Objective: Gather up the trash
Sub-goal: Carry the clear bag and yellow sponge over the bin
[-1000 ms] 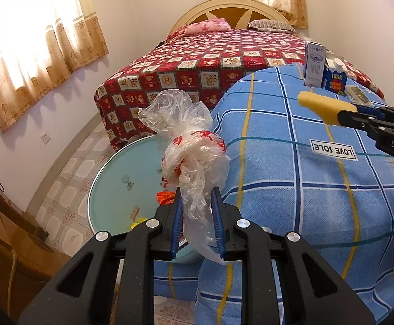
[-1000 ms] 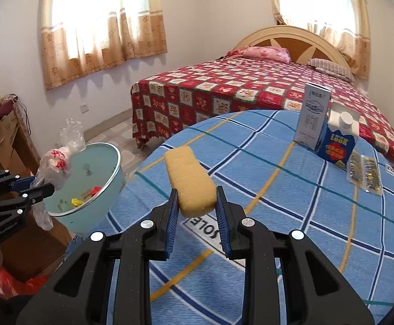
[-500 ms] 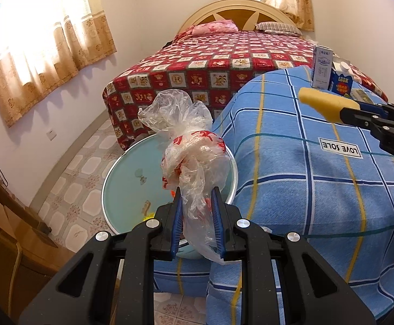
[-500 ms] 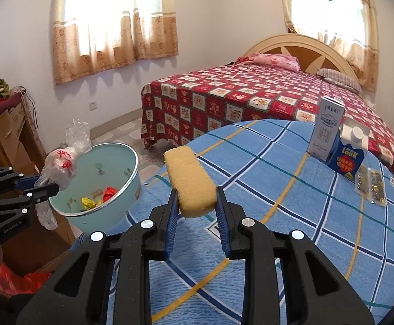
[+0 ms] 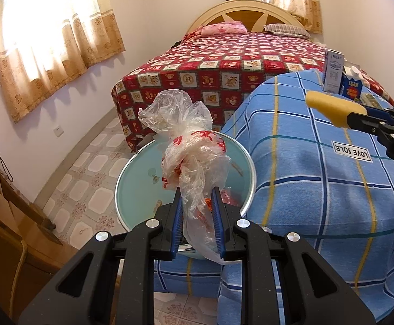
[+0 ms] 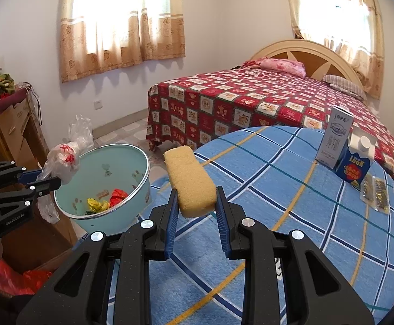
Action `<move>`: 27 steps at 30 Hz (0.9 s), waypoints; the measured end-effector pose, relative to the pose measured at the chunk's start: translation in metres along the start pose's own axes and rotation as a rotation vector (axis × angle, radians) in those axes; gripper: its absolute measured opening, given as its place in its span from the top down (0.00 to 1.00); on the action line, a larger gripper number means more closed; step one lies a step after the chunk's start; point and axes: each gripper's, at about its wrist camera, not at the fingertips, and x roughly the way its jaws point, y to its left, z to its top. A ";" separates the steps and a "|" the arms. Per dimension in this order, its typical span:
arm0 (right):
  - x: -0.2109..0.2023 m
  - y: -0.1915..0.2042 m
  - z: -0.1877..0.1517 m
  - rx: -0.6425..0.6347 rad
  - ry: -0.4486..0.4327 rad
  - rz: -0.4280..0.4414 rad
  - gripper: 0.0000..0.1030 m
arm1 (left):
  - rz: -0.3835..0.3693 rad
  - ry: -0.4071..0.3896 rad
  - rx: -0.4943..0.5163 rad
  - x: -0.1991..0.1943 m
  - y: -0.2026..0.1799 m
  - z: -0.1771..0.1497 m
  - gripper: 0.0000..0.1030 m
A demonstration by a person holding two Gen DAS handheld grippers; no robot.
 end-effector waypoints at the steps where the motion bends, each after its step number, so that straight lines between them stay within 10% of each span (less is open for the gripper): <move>1: 0.000 0.000 -0.001 0.000 0.000 0.001 0.74 | 0.001 0.001 -0.003 0.000 0.001 0.000 0.80; 27: 0.027 0.026 0.014 -0.059 0.017 0.026 0.74 | 0.038 0.020 -0.059 0.009 0.036 -0.001 0.80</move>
